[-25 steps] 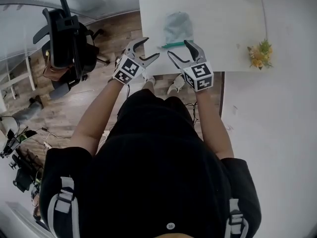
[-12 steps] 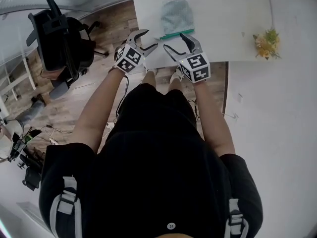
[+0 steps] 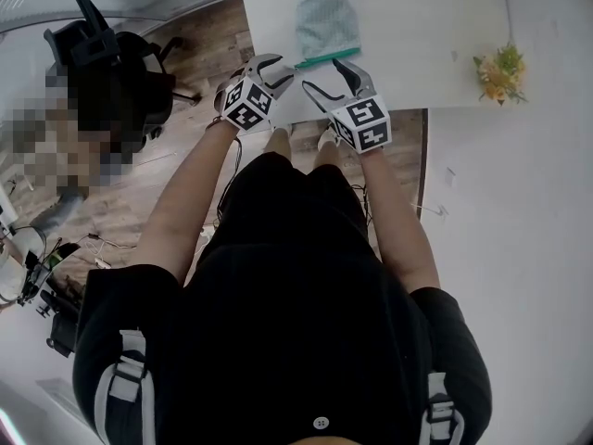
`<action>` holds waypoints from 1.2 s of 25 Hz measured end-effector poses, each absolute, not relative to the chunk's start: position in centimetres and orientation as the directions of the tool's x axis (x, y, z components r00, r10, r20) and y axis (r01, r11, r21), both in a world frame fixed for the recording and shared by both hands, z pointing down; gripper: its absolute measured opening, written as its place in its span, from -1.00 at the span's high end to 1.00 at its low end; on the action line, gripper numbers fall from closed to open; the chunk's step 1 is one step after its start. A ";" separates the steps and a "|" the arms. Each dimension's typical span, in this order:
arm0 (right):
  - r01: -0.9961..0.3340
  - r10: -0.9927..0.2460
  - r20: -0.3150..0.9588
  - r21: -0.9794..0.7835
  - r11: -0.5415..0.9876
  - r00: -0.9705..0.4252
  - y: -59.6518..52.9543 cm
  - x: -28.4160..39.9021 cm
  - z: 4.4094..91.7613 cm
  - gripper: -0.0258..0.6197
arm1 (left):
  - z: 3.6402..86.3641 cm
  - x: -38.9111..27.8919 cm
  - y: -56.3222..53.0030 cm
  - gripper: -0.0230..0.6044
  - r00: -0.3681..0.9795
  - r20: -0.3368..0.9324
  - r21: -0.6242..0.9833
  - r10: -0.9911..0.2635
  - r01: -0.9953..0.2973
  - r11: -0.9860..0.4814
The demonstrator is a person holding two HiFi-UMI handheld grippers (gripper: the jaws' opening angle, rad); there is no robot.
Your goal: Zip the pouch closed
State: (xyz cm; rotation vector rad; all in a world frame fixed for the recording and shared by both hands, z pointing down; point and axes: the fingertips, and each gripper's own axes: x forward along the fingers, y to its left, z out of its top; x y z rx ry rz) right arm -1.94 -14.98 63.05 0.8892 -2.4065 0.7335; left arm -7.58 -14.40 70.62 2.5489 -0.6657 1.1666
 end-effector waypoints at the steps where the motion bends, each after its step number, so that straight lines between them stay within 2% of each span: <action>1: -0.694 -0.444 0.584 -0.317 0.646 -0.680 -14.9 -1.8 63.1 -0.14 | 70.8 -7.6 -14.4 0.31 0.562 0.772 0.038 -0.297 -0.507 -0.861; 4: -0.696 -0.446 0.583 -0.319 0.643 -0.679 -14.9 -1.6 63.1 -0.14 | 71.3 -7.5 -14.4 0.43 0.541 0.787 0.019 -0.296 -0.501 -0.865; 11: -0.703 -0.451 0.583 -0.324 0.633 -0.676 -14.6 -1.1 63.4 -0.14 | 72.1 -6.9 -14.2 0.55 0.514 0.812 -0.013 -0.276 -0.456 -0.890; 17: -0.704 -0.450 0.585 -0.326 0.632 -0.675 -14.6 -1.0 63.4 -0.14 | 72.4 -6.9 -14.3 0.83 0.500 0.817 -0.023 -0.287 -0.470 -0.883; 23: -0.705 -0.441 0.599 -0.320 0.633 -0.668 -14.5 -0.9 64.0 -0.13 | 72.1 -6.6 -14.2 0.88 0.517 0.809 0.001 -0.278 -0.475 -0.880; 30: -0.697 -0.402 0.642 -0.303 0.650 -0.653 -13.8 -1.3 65.0 0.02 | 69.6 -5.1 -13.8 0.89 0.574 0.771 0.057 -0.275 -0.492 -0.869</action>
